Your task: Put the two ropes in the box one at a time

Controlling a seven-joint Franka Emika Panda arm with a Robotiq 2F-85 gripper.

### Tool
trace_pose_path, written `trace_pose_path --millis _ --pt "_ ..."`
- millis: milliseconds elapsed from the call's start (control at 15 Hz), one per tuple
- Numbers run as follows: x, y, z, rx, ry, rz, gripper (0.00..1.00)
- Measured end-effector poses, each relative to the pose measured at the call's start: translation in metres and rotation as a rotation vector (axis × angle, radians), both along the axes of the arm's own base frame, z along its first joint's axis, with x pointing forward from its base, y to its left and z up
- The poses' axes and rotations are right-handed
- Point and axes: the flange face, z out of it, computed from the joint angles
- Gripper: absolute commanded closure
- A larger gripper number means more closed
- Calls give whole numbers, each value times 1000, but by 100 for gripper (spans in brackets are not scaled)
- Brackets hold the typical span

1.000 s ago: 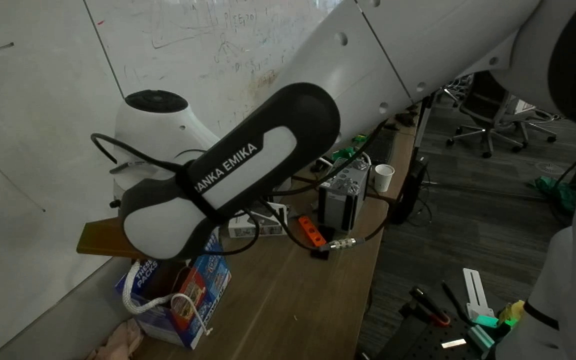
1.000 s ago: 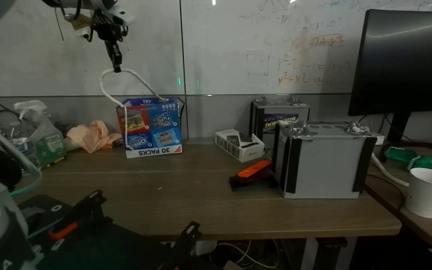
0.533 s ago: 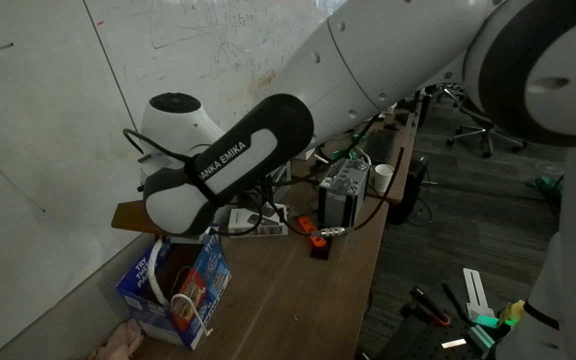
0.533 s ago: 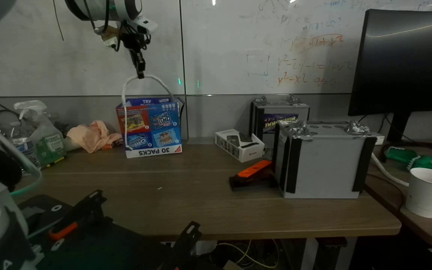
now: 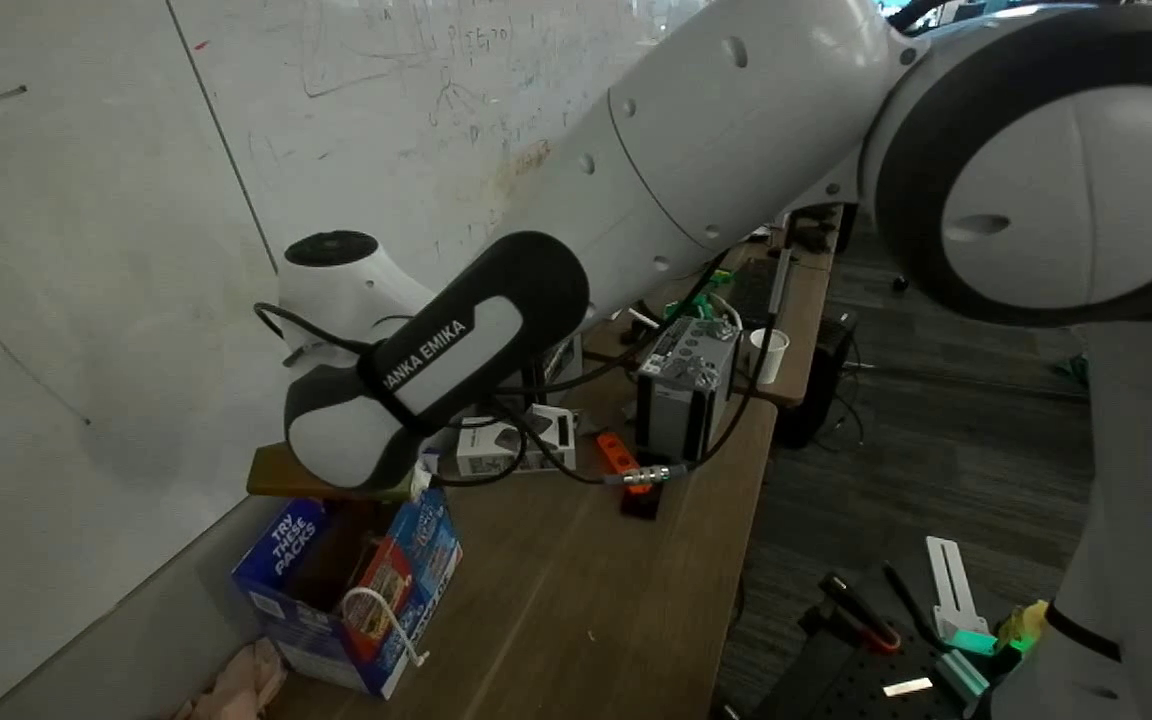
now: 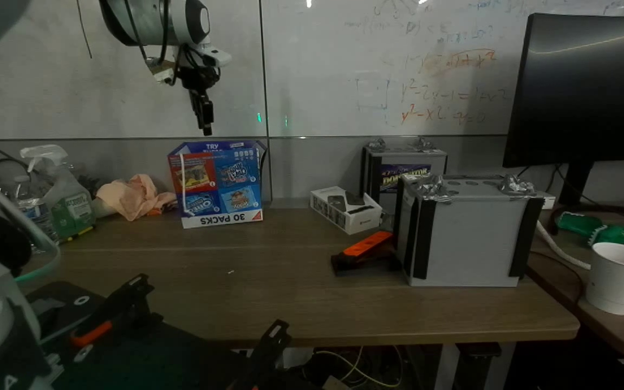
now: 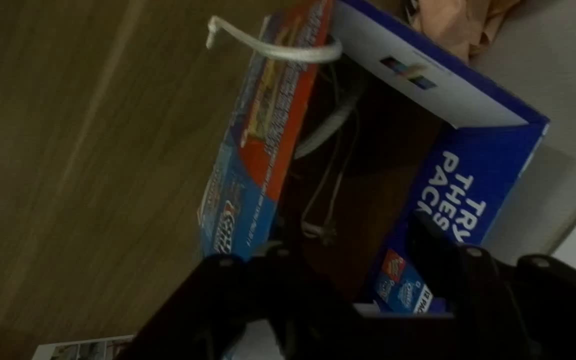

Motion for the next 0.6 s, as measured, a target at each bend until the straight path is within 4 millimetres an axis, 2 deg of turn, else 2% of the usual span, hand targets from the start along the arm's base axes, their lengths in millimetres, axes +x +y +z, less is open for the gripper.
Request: trace_pose_path --millis 133,400,600 --pt "-16 9 -2 -42 64 28 0" --pt "-72 30 2 -114 166 131 0" --pt "-116 30 -7 -153 208 237 0"
